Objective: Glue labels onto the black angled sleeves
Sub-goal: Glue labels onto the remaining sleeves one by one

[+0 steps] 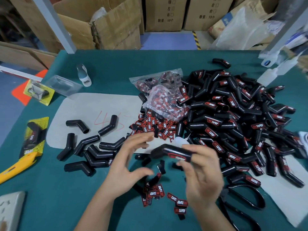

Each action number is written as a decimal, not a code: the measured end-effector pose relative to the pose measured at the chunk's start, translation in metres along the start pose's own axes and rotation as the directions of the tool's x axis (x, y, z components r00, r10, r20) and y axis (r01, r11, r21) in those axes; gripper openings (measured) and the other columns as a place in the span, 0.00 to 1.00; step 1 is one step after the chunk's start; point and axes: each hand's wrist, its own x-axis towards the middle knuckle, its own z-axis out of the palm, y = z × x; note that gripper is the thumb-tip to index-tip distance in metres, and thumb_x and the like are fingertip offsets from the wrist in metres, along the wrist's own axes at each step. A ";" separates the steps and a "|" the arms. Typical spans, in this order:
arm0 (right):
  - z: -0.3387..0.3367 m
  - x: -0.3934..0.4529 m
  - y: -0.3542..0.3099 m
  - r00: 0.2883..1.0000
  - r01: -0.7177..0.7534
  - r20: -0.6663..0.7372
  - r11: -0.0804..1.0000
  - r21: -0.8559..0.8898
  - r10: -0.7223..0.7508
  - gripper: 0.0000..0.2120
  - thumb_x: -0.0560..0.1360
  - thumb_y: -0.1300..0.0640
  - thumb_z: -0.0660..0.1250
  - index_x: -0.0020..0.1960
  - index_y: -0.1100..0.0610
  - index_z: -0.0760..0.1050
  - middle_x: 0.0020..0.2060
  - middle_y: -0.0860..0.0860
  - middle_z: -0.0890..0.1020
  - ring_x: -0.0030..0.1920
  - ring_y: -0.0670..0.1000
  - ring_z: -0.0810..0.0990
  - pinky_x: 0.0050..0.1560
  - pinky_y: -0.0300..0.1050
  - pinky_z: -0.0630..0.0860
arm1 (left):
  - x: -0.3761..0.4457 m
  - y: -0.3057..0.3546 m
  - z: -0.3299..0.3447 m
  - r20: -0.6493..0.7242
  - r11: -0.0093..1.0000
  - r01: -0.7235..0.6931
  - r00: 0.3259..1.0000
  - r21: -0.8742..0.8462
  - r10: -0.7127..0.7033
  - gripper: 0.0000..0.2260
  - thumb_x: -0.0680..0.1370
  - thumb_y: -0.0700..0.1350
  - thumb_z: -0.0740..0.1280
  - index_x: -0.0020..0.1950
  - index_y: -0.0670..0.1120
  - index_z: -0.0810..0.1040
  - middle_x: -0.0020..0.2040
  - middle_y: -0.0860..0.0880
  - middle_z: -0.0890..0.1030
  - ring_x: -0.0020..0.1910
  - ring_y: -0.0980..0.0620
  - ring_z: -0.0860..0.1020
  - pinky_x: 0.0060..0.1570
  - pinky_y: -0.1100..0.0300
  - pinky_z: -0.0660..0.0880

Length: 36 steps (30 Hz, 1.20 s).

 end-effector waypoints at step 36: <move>-0.033 0.031 0.024 0.801 -0.447 0.267 0.831 -0.330 0.536 0.13 0.79 0.50 0.71 0.56 0.32 0.76 0.56 0.38 0.79 0.60 0.41 0.79 0.57 0.29 0.73 | 0.006 0.000 -0.017 -0.207 0.850 0.258 0.899 -0.458 -0.385 0.09 0.85 0.47 0.63 0.62 0.48 0.81 0.54 0.42 0.86 0.54 0.47 0.84 0.56 0.58 0.78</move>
